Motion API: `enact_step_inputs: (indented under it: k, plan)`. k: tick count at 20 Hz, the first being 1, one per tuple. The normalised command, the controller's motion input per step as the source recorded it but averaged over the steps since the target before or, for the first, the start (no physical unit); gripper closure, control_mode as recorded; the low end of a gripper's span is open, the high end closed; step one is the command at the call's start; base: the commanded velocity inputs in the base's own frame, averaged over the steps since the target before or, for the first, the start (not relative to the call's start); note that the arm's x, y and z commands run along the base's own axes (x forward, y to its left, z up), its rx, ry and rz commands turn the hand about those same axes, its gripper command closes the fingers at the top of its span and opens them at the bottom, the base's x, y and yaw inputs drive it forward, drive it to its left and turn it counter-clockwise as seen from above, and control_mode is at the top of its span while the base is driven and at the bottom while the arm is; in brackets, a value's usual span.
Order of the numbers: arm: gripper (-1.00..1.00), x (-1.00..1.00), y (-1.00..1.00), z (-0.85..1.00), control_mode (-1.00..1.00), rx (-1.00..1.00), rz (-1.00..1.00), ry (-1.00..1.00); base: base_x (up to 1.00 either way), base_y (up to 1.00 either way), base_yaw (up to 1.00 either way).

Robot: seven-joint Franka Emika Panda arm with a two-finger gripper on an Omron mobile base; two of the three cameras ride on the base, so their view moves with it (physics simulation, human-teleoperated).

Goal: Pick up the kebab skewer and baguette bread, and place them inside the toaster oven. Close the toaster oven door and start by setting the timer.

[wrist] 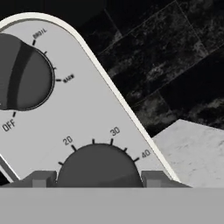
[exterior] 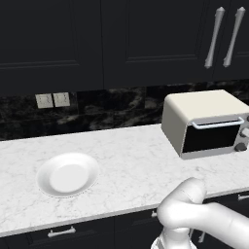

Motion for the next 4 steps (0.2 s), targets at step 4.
enact_step_inputs:
  k: [4]
  plan:
    - [1.00,0.00,-0.04,-0.03,-1.00,0.24,-0.10,-0.04,0.00,0.00,0.00]
